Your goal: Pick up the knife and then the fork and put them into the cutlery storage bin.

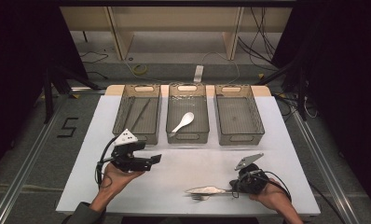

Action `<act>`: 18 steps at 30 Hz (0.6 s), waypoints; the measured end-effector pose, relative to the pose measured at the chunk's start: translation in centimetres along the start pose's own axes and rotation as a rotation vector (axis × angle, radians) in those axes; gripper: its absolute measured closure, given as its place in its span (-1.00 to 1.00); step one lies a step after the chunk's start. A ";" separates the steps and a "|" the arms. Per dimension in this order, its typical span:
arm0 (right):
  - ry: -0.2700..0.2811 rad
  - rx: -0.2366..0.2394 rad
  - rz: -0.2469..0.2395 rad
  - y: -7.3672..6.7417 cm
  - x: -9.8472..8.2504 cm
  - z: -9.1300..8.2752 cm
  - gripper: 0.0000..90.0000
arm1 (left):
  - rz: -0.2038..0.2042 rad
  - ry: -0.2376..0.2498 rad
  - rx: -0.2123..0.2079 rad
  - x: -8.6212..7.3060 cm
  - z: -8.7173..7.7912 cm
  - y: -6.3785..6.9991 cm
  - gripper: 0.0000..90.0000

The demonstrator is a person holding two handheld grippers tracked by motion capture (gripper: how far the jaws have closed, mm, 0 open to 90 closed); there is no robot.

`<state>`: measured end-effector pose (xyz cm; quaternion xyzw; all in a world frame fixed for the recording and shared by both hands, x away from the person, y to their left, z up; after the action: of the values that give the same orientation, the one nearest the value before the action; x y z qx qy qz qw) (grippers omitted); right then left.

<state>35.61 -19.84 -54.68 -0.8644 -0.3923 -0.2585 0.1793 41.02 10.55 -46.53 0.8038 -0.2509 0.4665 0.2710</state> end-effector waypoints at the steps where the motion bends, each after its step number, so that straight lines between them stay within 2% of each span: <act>1: 0.000 0.001 -0.008 0.0 0.0 0.0 1.00 | -0.001 0.001 -0.001 0.0 0.0 0.0 -0.63; 4: -0.005 -0.016 -0.024 0.3 0.3 -0.2 0.96 | -0.004 0.005 -0.002 0.1 0.0 0.0 -0.63; 6: 0.030 -0.005 -0.020 0.6 1.2 -1.1 0.71 | -0.006 0.005 -0.001 0.0 0.1 0.0 -0.63; 8: 0.053 -0.001 -0.039 0.8 2.1 -2.0 0.50 | -0.004 0.004 -0.001 0.0 0.1 0.0 -0.63; 9: 0.063 -0.009 -0.065 0.8 2.5 -2.3 0.39 | -0.005 0.006 -0.001 0.1 0.1 0.0 -0.63; 10: 0.058 -0.006 -0.085 0.6 2.6 -2.4 0.28 | -0.006 0.007 -0.002 0.1 0.1 0.0 -0.63; 11: 0.042 -0.003 -0.094 0.3 2.7 -2.6 0.18 | -0.007 0.008 -0.003 0.1 0.1 0.0 -0.63; 13: -0.001 -0.010 -0.142 -0.2 2.4 -2.5 0.02 | -0.004 0.010 -0.006 0.1 0.0 0.0 -0.63; 18: -0.064 0.007 -0.209 -1.7 1.9 -1.7 -0.10 | -0.005 0.014 -0.007 0.2 0.0 0.1 -0.63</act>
<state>34.86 -18.58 -52.00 -0.8259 -0.4867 -0.2470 0.1417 41.08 10.46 -46.37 0.8002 -0.2487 0.4706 0.2765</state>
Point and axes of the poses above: each handheld gripper's, and its own axes: z roughly forward along the jaws, x roughly out of its top, y roughly to its right, the point moved 9 cm from there along z, roughly forward along the jaws, and after that the axes turned 8 degrees about y, right-handed, at the moved point
